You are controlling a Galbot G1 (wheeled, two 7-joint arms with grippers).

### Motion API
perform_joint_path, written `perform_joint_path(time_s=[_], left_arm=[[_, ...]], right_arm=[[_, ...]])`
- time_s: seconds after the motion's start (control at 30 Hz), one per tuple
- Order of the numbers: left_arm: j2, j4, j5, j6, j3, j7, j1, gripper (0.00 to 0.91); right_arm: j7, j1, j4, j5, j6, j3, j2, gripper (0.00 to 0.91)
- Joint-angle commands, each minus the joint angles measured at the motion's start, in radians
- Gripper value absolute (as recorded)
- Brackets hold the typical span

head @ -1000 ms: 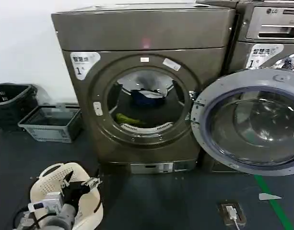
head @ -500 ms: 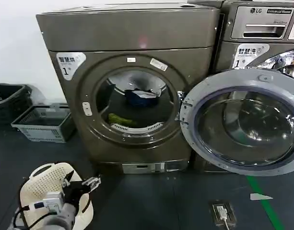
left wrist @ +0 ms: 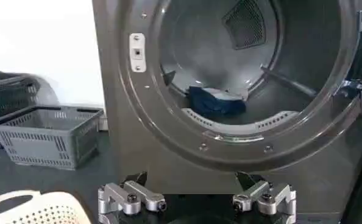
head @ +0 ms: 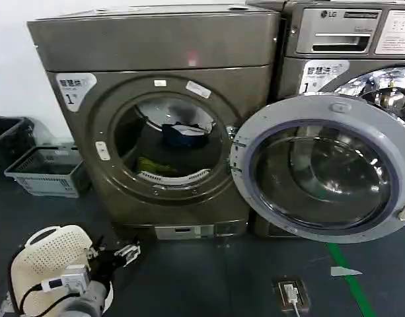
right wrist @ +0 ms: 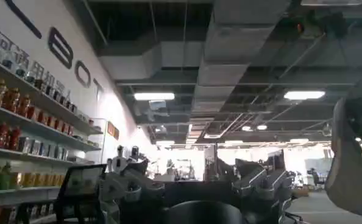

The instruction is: Grasp the clothes from the dryer.

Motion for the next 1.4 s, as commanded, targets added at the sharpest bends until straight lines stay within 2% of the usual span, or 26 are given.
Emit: perform_joint_path(time_s=[0.03,0.63,0.77,0.93,1.4], left_arm=[[0.000,0.001,0.001,0.049,0.000,0.000,0.000,0.907],[-0.001,0.003,0.002,0.049,-0.004,-0.004,0.000,0.907],[-0.001,0.004,0.003,0.049,-0.004,-0.004,0.005,0.907],[-0.004,0.002,0.008,0.049,-0.001,-0.003,0.003,0.907],[-0.002,0.001,0.021,0.049,-0.002,-0.001,0.001,0.907]], right_arm=[[0.001,0.000,0.000,0.001,0.001,0.001,-0.001,0.907],[0.007,-0.004,-0.007,0.000,0.008,-0.001,-0.004,0.907],[0.037,-0.006,-0.011,-0.009,0.023,-0.007,-0.004,0.907],[0.043,-0.004,-0.011,-0.014,0.040,-0.013,-0.002,0.907],[0.049,-0.006,-0.015,0.027,0.069,-0.006,-0.004,0.907]])
